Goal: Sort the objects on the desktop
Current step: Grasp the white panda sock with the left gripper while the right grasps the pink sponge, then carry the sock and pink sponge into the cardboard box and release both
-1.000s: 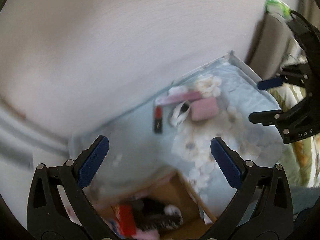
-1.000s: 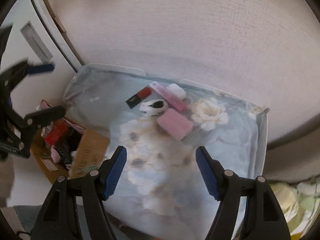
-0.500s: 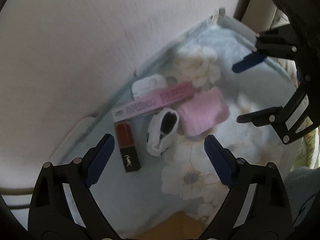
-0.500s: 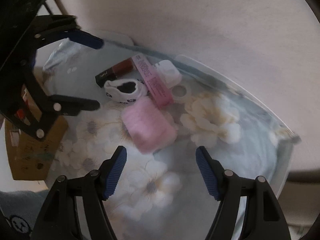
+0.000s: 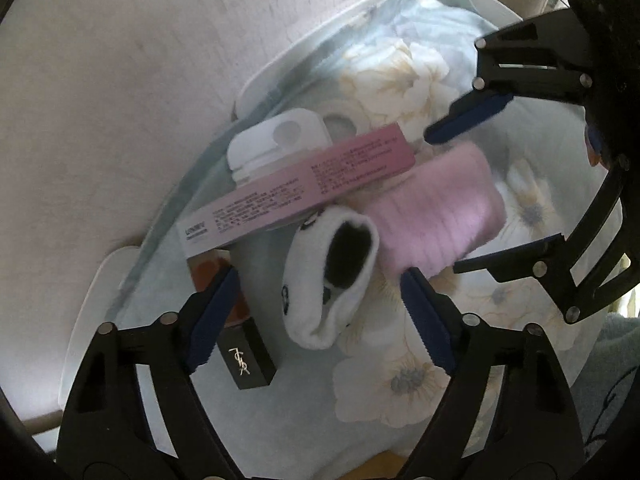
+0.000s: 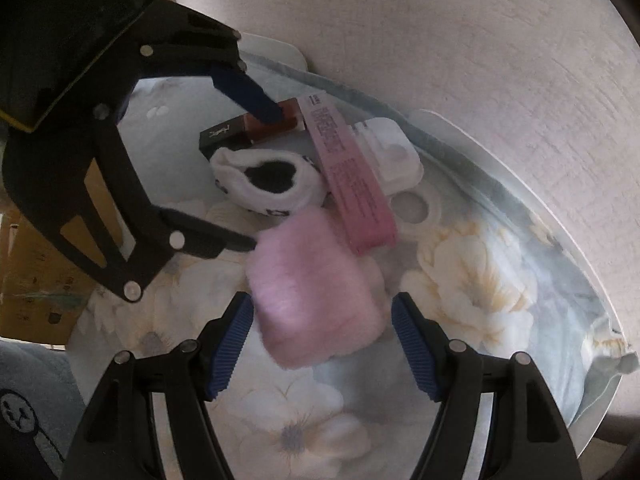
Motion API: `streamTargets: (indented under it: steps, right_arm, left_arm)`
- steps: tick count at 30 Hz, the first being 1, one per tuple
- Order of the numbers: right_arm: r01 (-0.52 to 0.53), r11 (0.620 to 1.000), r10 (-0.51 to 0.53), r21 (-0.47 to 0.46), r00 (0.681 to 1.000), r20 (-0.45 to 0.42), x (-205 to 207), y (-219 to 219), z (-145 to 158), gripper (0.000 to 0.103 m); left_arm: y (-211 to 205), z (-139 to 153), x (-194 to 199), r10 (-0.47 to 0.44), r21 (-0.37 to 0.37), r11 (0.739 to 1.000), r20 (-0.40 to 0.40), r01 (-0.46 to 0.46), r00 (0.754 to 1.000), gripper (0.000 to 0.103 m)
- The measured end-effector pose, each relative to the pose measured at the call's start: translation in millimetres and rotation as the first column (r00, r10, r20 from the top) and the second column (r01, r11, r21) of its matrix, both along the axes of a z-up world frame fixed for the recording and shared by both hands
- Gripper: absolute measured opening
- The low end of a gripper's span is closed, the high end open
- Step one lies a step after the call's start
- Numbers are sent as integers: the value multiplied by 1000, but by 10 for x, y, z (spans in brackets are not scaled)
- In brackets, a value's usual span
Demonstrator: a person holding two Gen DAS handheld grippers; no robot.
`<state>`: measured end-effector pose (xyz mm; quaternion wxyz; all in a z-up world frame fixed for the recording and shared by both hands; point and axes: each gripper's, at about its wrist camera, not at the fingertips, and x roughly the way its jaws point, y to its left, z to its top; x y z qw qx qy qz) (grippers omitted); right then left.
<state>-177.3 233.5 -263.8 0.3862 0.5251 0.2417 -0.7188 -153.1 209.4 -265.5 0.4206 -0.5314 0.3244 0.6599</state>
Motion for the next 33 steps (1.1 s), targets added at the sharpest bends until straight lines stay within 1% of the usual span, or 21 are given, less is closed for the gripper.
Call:
streamTargets:
  steps: [3,6,8,9,10,11,12,13,14,16,19,22,27,30,32,33]
  right_arm:
    - [-2,1000,2,-9,1000,-1,-11,-10,-9,67]
    - [-18,1000,18,-11,1000,-10,5,-26,-4,67]
    - [-35,999,34,-10,999,-31,30,-40,8,67]
    - [-39,999,39,-4,999,-35,37,-48,6,67]
    - [-43,999,43,1,998,-37,45,-56,1,59]
    - [-53,999,52,-1,998,-30,56,-64,-4,46]
    - [-56,998,56,-1,998,-21,65,-70,-14,46]
    - [-50,999,50,4,998,-26,72,-69,-18,43]
    - [-41,999,41,1,999,-31,80,-59,-18,42]
    - [-21,1000,21,-17,1000,-21,76,-25,-10,41]
    - [30,997,-29,-69,999,22,48,71,48,39]
    - [55,996,-53,-77,998,27,75,130,137,39]
    - [57,996,-57,-68,998,4,199,166,349,39]
    - [74,995,-74,-70,997,0,272,192,509,39]
    - [89,993,-89,-71,996,1,320,210,609,39]
    - [96,992,-96,-76,995,4,349,221,667,39]
  left_arm:
    - [-22,-37,-14,4,11,1000,23,-4,1000,81]
    - [-58,-70,-24,10,21,1000,59,-11,998,72]
    - [-86,-91,-27,13,27,1000,87,-16,996,62]
    - [-96,-101,-26,15,27,999,97,-18,995,59]
    - [-107,-104,-18,15,28,999,99,-18,995,56]
    - [-115,-103,-7,13,27,1000,94,-16,995,51]
    - [-125,-103,4,13,20,1000,81,-14,997,47]
    - [-141,-101,16,12,8,1000,56,-13,998,38]
    - [-157,-97,16,15,10,1000,59,-15,998,31]
    - [-205,-84,12,29,25,999,91,-32,995,27]
    - [-243,-52,93,23,14,1000,59,-24,998,26]
    - [-292,45,184,32,31,999,65,-34,997,26]
    - [-364,306,344,40,54,998,44,-42,998,26]
    - [-439,514,446,49,83,995,37,-52,998,26]
    - [-400,664,385,57,92,994,33,-59,998,26]
    - [-464,724,377,61,99,993,32,-64,998,26]
